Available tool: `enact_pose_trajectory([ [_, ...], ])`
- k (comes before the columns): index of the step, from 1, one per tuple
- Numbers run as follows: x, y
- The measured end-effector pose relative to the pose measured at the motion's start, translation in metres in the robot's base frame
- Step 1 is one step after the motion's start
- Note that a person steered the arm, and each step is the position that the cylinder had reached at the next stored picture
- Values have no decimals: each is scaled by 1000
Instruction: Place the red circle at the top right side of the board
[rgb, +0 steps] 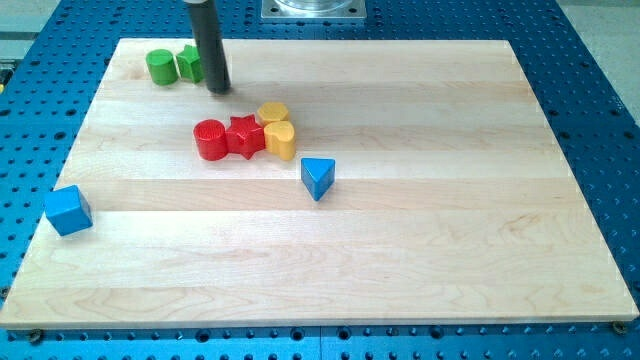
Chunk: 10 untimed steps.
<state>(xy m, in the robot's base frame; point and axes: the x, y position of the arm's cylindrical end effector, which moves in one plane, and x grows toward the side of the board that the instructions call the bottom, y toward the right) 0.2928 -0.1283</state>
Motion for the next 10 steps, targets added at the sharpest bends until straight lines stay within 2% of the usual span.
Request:
enact_pose_trajectory([
  [2,0,31],
  [5,-22,34],
  [7,-18,31],
  [8,8,54],
  [10,127,152],
])
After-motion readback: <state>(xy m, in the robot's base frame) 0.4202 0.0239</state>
